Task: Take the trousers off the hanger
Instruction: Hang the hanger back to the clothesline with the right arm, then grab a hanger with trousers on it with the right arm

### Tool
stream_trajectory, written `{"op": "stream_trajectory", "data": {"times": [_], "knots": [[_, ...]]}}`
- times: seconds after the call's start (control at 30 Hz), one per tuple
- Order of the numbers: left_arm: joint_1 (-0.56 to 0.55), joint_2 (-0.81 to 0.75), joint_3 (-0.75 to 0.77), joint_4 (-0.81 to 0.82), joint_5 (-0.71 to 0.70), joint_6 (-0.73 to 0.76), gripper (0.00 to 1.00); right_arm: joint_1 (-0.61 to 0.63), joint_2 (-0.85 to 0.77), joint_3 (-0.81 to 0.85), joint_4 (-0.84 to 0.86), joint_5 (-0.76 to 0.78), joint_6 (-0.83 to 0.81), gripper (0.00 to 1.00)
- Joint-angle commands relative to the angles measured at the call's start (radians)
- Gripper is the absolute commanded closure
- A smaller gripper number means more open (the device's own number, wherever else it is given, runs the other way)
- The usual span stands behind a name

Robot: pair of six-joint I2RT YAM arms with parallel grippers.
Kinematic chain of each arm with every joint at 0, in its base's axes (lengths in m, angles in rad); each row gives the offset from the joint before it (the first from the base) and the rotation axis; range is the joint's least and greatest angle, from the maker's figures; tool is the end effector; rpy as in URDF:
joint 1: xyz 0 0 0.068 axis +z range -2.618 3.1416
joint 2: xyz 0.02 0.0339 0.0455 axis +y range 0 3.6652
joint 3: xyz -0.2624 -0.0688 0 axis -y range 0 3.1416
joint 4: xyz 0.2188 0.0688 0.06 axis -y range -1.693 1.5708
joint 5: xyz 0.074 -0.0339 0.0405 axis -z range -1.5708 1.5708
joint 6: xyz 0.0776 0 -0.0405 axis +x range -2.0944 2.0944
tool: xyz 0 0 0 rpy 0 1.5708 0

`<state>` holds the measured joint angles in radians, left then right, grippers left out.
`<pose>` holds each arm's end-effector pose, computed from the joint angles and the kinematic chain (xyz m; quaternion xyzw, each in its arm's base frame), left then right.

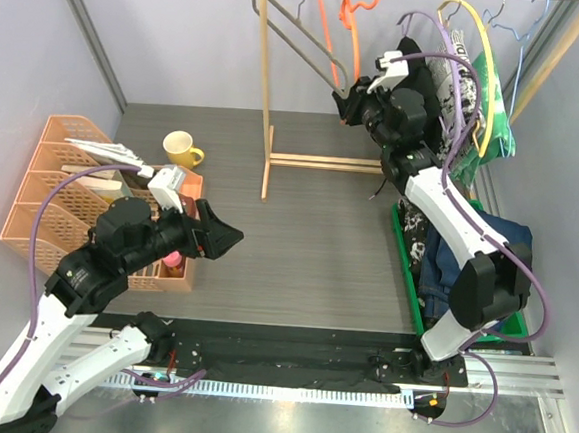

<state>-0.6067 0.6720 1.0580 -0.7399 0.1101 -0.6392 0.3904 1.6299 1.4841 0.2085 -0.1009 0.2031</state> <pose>0.1073 -0.0848 0.3624 0.0181 0.8197 -0.3696 0.4372 0.3777 0.1639 0.4125 -0.1005 0.6773 0.2459 0.6861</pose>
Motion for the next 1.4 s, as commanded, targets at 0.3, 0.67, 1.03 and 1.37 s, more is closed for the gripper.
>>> {"op": "stream_trajectory", "data": {"times": [0.3, 0.67, 1.03, 1.37], "knots": [[-0.001, -0.009, 0.005, 0.063, 0.023, -0.034, 0.11, 0.005, 0.071, 0.191, -0.144, -0.172, -0.013, 0.99], [-0.001, -0.029, 0.069, 0.031, 0.029, -0.053, 0.11, 0.054, 0.113, 0.285, -0.330, -0.200, -0.027, 0.94], [-0.001, -0.081, 0.082, 0.017, 0.063, -0.140, 0.11, 0.059, -0.030, 0.211, -0.431, -0.079, -0.001, 0.32], [-0.001, -0.129, 0.102, -0.026, 0.017, -0.157, 0.11, 0.059, -0.347, -0.040, -0.561, 0.067, 0.019, 0.17]]}}
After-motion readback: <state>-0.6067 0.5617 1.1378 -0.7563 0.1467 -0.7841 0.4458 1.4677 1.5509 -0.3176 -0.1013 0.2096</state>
